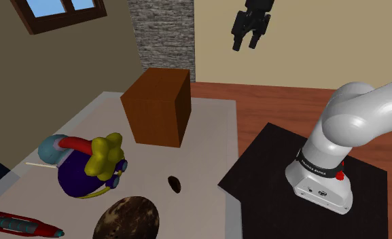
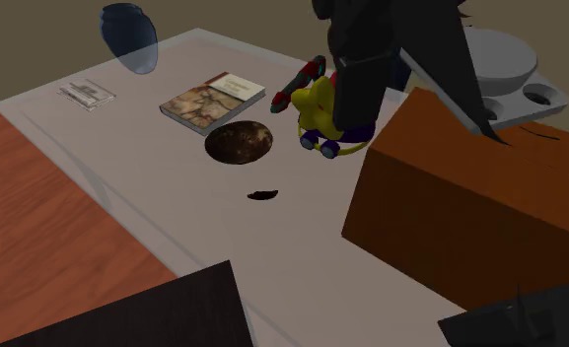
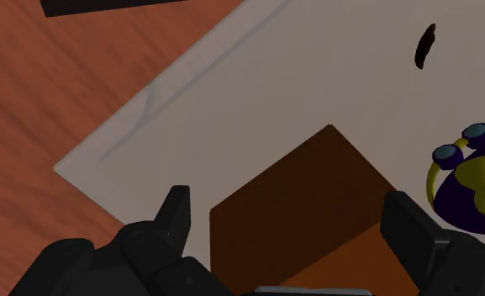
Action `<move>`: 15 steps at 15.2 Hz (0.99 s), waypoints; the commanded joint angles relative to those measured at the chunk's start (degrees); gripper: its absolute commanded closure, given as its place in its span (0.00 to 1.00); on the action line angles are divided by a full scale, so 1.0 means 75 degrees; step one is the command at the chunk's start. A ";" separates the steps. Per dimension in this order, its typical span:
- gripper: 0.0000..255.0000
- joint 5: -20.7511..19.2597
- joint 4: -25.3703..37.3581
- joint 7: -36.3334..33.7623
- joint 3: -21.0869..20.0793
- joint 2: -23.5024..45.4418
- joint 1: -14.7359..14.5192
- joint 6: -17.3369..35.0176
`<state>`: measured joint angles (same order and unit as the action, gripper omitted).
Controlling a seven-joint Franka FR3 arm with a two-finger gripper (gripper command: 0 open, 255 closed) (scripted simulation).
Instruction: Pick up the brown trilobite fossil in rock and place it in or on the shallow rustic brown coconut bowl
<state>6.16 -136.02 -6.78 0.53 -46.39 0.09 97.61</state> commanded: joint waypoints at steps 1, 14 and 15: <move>0.00 0.0000 0.0000 0.0000 0.0000 0.0000 0.0000 0.0000; 0.00 0.1404 -0.2104 -0.1307 -0.1346 0.0750 -0.0647 0.2695; 0.00 0.1529 -0.2202 -0.1398 -0.1460 0.0896 -0.0714 0.2935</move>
<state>16.55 -151.75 -16.38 -9.36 -41.04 -4.71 117.37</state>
